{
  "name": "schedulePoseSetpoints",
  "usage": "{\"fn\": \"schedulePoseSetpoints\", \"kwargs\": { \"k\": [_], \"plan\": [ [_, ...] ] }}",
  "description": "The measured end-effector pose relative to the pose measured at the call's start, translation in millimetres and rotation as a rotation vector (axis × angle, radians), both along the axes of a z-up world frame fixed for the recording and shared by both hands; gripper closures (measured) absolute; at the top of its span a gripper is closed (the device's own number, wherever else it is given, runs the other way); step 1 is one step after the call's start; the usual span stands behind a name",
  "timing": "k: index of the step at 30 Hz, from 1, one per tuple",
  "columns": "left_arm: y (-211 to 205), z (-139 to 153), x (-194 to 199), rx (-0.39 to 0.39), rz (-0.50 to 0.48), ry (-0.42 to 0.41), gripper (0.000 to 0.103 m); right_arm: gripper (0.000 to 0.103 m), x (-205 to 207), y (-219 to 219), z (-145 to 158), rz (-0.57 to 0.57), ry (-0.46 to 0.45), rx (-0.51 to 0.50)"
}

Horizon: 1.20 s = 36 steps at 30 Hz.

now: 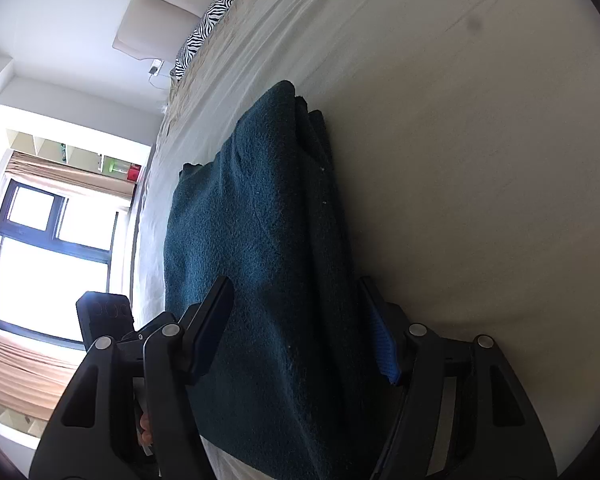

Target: Fold small clothes

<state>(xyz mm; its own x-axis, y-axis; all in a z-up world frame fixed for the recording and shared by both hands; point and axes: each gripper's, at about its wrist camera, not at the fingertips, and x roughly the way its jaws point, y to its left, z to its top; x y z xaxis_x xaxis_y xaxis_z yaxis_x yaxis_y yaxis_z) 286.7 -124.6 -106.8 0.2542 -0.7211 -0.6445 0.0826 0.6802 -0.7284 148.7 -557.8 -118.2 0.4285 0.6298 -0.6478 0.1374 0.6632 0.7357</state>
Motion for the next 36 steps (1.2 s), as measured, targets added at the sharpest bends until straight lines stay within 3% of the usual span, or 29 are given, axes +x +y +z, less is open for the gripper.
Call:
{"fn": "schedulePoseSetpoints", "kwargs": {
  "k": [3,8,12,18,23,32,36],
  "plan": [
    [-10.8,3.8,1.0,0.090,-0.031,-0.010,0.046,0.050,8.4,15.8,3.3,0.054,0.005,-0.081],
    [-25.8,18.5,-2.1,0.184,-0.068,-0.054,0.057,0.076,0.7,57.8,28.1,0.110,-0.038,-0.393],
    [-21.4,39.9,-22.2,0.255,-0.084,-0.105,0.060,0.081,-18.1,88.9,57.8,0.132,-0.118,-0.574],
    [13.9,83.1,-79.2,0.326,-0.094,-0.215,0.060,0.083,-74.3,126.0,100.2,0.148,-0.221,-0.617],
    [61.6,99.6,-136.0,0.368,-0.084,-0.254,0.060,0.083,-126.8,183.8,123.2,0.210,-0.295,-0.637],
    [137.8,89.9,-213.2,0.407,-0.026,-0.229,0.060,0.083,-183.6,282.6,110.7,0.305,-0.288,-0.559],
    [154.1,77.0,-227.4,0.398,-0.010,-0.211,0.060,0.083,-206.4,292.4,101.2,0.318,-0.274,-0.531]
  ]
}}
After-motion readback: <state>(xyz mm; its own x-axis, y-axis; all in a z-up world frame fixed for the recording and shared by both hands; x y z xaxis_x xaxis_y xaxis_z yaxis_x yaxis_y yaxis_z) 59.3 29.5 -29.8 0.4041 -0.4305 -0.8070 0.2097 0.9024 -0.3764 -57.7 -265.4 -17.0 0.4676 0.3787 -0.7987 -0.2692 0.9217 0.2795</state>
